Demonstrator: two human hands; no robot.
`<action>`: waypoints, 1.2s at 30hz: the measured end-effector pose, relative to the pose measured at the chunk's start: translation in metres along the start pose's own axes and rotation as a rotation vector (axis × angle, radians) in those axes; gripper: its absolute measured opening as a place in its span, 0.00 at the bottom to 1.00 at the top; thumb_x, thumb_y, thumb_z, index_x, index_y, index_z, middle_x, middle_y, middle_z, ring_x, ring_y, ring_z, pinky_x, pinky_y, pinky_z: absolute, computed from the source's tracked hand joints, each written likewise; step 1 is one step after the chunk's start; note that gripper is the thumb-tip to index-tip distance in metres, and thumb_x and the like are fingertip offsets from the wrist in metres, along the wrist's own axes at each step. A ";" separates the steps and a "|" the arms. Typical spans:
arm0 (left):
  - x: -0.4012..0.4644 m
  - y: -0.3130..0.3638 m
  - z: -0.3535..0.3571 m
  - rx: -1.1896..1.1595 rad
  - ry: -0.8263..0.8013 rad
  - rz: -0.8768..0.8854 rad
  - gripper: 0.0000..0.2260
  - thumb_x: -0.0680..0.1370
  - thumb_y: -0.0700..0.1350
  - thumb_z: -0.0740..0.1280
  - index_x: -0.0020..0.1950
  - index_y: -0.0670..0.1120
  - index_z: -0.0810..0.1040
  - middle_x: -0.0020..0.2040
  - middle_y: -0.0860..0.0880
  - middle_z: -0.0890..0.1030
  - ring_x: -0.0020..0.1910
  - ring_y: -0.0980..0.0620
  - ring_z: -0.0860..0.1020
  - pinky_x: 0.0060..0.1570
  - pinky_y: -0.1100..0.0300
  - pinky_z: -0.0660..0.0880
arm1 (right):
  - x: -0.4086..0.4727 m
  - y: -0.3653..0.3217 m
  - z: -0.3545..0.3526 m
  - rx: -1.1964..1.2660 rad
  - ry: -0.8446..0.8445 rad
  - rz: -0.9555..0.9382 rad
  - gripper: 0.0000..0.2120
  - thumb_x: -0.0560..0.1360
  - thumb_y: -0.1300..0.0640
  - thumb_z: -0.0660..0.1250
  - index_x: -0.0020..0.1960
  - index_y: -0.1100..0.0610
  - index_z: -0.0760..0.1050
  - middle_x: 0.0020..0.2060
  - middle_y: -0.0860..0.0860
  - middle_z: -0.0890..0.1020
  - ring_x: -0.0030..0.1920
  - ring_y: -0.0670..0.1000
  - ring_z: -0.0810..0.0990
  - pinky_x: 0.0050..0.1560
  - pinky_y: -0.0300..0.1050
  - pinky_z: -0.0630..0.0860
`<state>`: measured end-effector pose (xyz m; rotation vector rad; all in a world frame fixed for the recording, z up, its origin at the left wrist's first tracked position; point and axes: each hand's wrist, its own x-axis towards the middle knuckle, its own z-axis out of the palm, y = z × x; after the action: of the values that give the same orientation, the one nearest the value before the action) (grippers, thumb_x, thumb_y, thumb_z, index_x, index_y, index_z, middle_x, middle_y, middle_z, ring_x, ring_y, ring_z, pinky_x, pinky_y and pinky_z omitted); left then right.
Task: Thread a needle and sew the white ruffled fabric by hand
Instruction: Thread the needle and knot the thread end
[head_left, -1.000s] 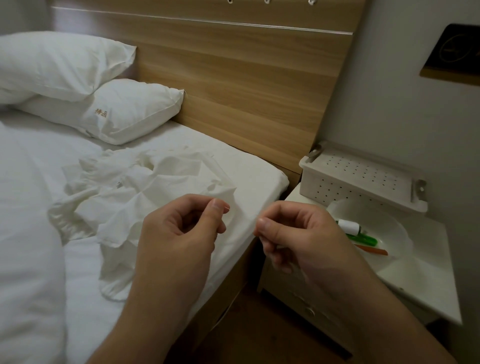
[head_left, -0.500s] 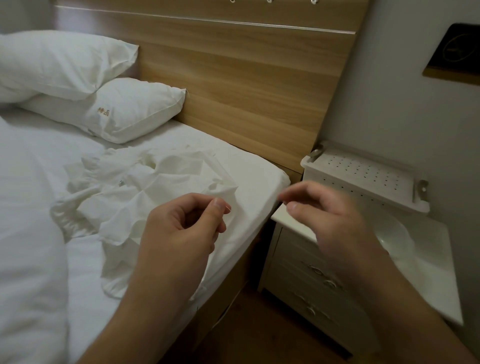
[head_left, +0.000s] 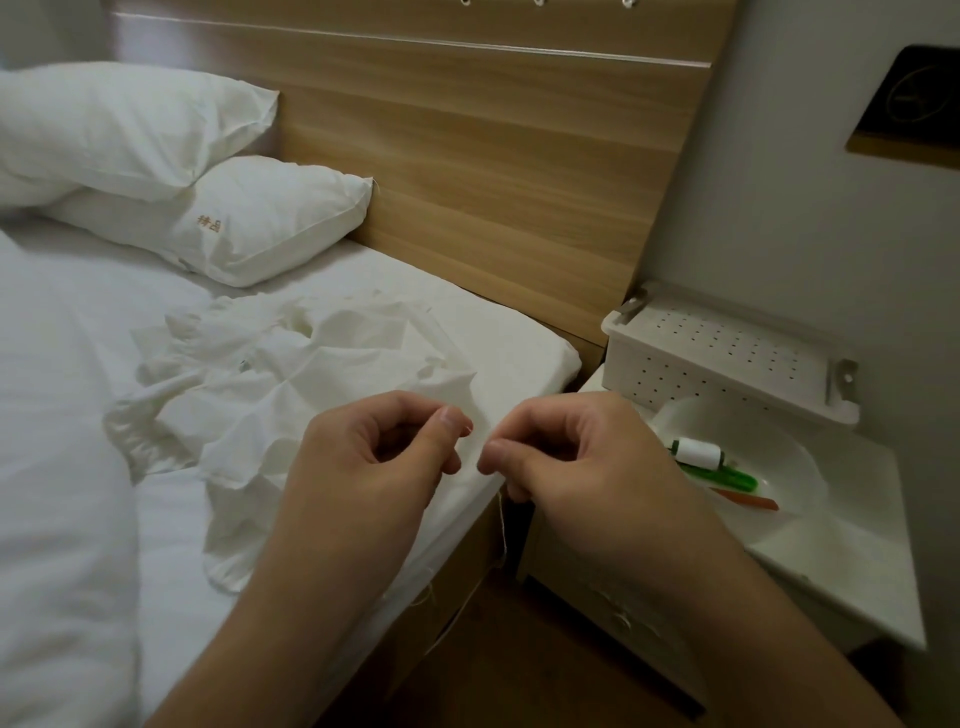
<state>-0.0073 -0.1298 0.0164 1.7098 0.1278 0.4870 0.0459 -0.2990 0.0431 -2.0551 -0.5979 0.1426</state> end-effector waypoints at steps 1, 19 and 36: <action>0.000 0.000 -0.001 -0.003 0.000 -0.006 0.07 0.79 0.49 0.71 0.43 0.55 0.88 0.33 0.49 0.83 0.31 0.52 0.77 0.37 0.52 0.76 | 0.000 0.000 -0.002 0.005 0.010 0.000 0.06 0.79 0.53 0.71 0.44 0.48 0.84 0.35 0.44 0.84 0.39 0.43 0.83 0.40 0.33 0.77; 0.006 -0.010 0.006 0.323 -0.202 -0.081 0.08 0.80 0.58 0.70 0.45 0.64 0.88 0.54 0.68 0.83 0.58 0.64 0.81 0.65 0.56 0.77 | 0.004 -0.018 -0.028 0.413 0.166 -0.132 0.08 0.73 0.54 0.66 0.38 0.51 0.82 0.37 0.46 0.81 0.41 0.44 0.76 0.53 0.49 0.70; 0.001 0.004 0.003 -0.150 -0.222 -0.123 0.13 0.83 0.40 0.67 0.43 0.44 0.88 0.46 0.43 0.88 0.51 0.44 0.86 0.63 0.45 0.80 | -0.002 -0.001 -0.045 -0.169 0.324 0.151 0.16 0.78 0.65 0.66 0.60 0.48 0.78 0.56 0.45 0.79 0.55 0.45 0.77 0.45 0.39 0.73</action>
<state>-0.0062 -0.1332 0.0201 1.5860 0.0348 0.2085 0.0588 -0.3347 0.0675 -2.2253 -0.2614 -0.1574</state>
